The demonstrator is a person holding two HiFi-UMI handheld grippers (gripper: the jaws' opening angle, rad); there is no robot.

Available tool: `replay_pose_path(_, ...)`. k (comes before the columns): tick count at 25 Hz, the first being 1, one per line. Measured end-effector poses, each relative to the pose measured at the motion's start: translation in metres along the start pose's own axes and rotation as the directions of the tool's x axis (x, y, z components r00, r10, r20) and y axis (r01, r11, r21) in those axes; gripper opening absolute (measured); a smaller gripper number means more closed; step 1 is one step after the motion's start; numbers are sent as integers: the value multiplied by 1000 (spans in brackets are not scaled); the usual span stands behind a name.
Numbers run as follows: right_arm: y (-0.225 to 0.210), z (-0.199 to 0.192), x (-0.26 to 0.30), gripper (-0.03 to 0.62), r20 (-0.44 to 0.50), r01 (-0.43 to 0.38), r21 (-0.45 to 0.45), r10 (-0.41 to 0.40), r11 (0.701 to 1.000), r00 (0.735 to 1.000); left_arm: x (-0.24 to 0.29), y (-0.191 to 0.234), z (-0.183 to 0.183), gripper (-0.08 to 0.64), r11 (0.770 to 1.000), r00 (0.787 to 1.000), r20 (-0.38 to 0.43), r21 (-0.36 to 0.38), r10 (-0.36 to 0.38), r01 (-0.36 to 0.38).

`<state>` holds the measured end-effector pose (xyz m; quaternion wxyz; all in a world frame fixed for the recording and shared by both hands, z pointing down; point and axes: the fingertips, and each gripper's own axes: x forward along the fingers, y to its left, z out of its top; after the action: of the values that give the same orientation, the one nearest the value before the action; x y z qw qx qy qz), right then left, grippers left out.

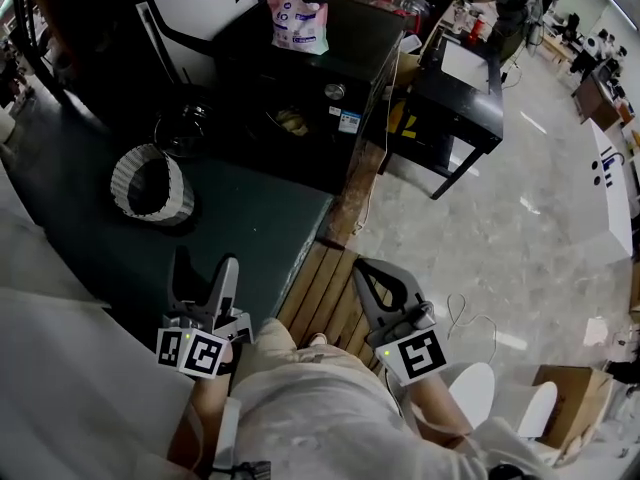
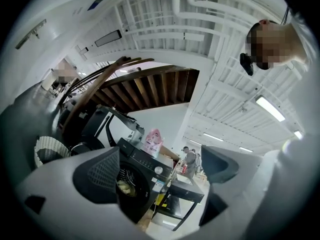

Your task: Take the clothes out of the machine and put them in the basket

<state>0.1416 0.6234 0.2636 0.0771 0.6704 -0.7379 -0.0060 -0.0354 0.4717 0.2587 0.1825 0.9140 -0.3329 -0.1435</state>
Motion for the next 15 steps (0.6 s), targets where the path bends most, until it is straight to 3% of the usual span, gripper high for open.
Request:
replay_pose_path(9,-3,-3,39,12,-1,-77,10,77,997,997,8,32,7,492,997,996,16,10,83,-83)
replay_pose_path(15,-12,-8,117,13,-42,-94,10,95,995,995,54,89,6,492,995,995,-8,-13,96,-96)
